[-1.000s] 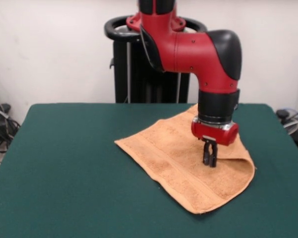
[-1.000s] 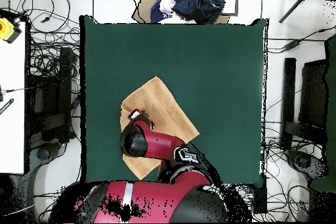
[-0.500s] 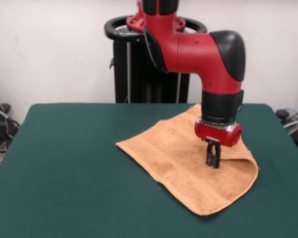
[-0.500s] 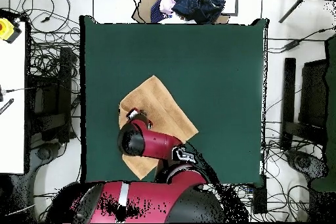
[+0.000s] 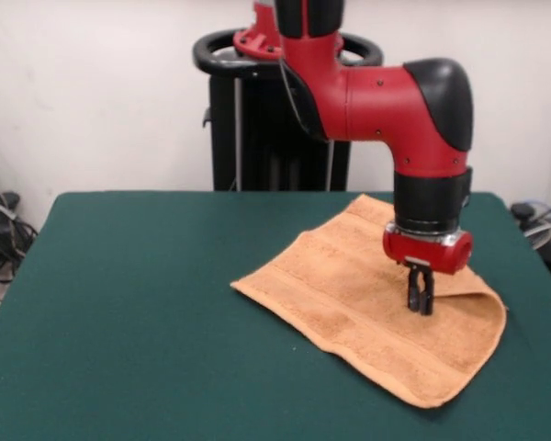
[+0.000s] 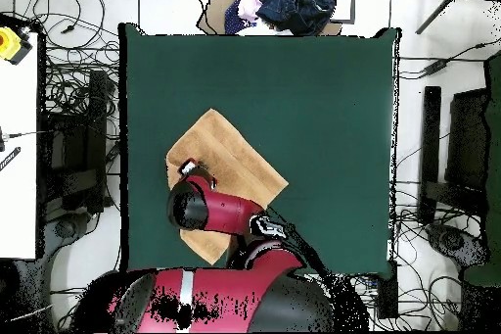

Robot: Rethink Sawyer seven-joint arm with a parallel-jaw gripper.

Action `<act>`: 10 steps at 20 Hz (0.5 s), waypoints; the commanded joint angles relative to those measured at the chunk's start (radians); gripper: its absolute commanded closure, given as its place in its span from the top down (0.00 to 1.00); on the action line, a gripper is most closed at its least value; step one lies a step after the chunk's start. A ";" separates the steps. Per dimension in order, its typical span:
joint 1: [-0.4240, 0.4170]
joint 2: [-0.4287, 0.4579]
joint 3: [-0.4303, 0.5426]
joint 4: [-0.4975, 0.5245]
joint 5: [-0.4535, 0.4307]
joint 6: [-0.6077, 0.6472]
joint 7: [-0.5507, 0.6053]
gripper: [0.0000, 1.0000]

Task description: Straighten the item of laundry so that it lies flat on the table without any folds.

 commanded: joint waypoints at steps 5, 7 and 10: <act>-0.003 0.009 0.195 0.018 0.051 0.075 0.214 0.00; -0.007 0.019 0.197 0.016 0.046 0.071 0.208 0.00; -0.011 0.012 0.197 0.023 0.046 0.076 0.203 0.00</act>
